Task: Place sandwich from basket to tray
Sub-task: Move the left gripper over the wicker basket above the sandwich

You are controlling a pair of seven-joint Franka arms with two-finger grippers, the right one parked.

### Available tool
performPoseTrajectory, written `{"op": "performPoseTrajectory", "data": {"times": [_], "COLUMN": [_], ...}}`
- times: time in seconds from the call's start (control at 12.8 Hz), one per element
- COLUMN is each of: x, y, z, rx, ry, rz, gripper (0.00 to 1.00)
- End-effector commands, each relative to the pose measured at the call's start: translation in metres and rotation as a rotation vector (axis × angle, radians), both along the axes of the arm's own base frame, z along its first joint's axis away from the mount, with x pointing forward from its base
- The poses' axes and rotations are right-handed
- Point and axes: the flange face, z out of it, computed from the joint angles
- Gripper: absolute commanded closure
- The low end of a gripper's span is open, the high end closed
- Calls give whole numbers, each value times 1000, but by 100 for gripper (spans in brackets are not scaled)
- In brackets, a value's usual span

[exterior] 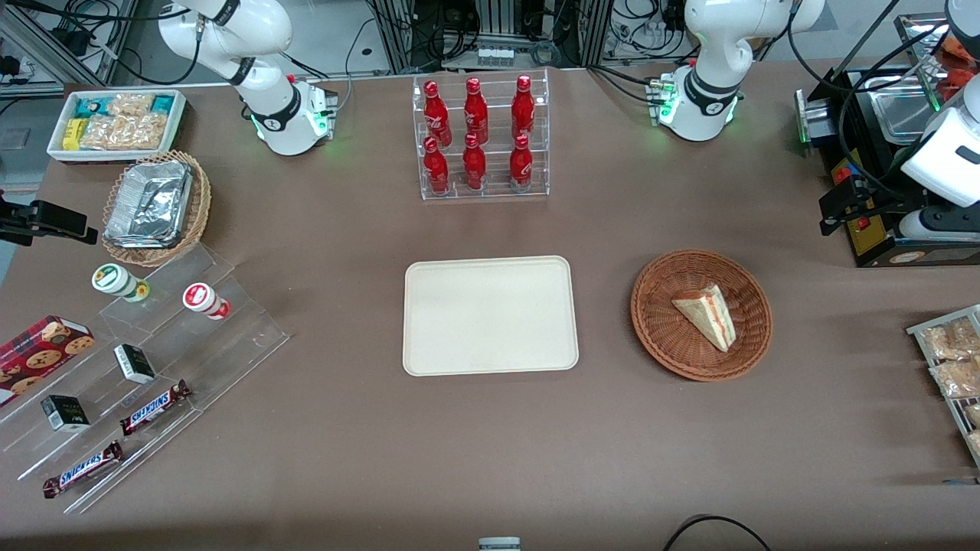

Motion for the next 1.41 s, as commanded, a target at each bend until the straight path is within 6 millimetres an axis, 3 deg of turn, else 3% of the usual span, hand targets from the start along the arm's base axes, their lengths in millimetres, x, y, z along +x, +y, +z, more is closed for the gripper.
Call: {"op": "performPoseTrajectory", "data": {"times": [0.0, 0.71, 0.94, 1.33], "x": [-3, 20, 26, 14], "y": [-1, -17, -36, -51], "z": [-3, -51, -107, -193], "rx": [9, 20, 20, 2], "ry": [27, 76, 76, 41], "rz": [5, -5, 115, 415], "gripper": [0, 0, 0, 0]}}
